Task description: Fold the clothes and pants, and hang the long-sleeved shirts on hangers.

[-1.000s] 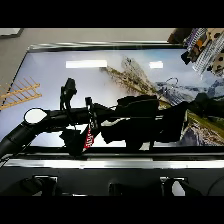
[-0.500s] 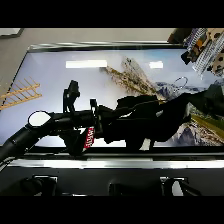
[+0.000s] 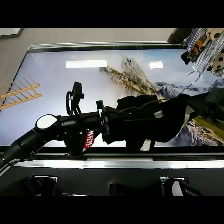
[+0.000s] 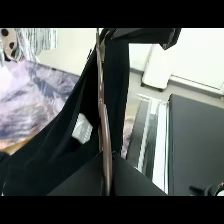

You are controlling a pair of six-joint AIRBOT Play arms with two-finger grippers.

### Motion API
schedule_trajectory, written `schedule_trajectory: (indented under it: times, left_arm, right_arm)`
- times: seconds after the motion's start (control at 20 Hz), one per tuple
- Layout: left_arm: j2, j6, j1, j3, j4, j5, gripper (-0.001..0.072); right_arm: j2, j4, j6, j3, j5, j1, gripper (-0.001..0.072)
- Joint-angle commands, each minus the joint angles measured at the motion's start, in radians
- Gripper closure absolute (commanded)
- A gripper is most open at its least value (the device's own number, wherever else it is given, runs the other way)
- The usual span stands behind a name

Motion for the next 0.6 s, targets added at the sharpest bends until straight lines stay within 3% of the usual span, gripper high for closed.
schedule_trajectory:
  times: [0.0, 0.15, 0.2, 0.35, 0.5, 0.55]
  left_arm:
    - [-0.016, 0.065, -0.017, 0.002, -0.095, 0.003, 0.0682]
    - [-0.029, 0.105, -0.017, 0.002, -0.161, 0.003, 0.0682]
    - [-0.031, 0.117, -0.017, 0.002, -0.177, 0.002, 0.0682]
    - [-0.032, 0.123, -0.017, 0.002, -0.186, 0.002, 0.0682]
    - [-0.032, 0.123, -0.017, 0.002, -0.186, 0.002, 0.0682]
    - [-0.032, 0.123, -0.017, 0.002, -0.186, 0.002, 0.0682]
  right_arm:
    - [0.008, 0.018, 0.005, 0.001, 0.035, 0.0, 0.0665]
    - [0.011, 0.009, 0.004, 0.001, 0.033, 0.0, 0.0659]
    - [0.011, 0.0, 0.003, 0.001, 0.033, 0.0, 0.0625]
    - [0.011, -0.02, -0.008, 0.001, 0.033, 0.0, 0.0355]
    - [0.011, -0.079, -0.018, 0.035, 0.026, -0.002, 0.0168]
    - [0.009, -0.154, -0.008, 0.065, 0.018, -0.002, 0.0158]
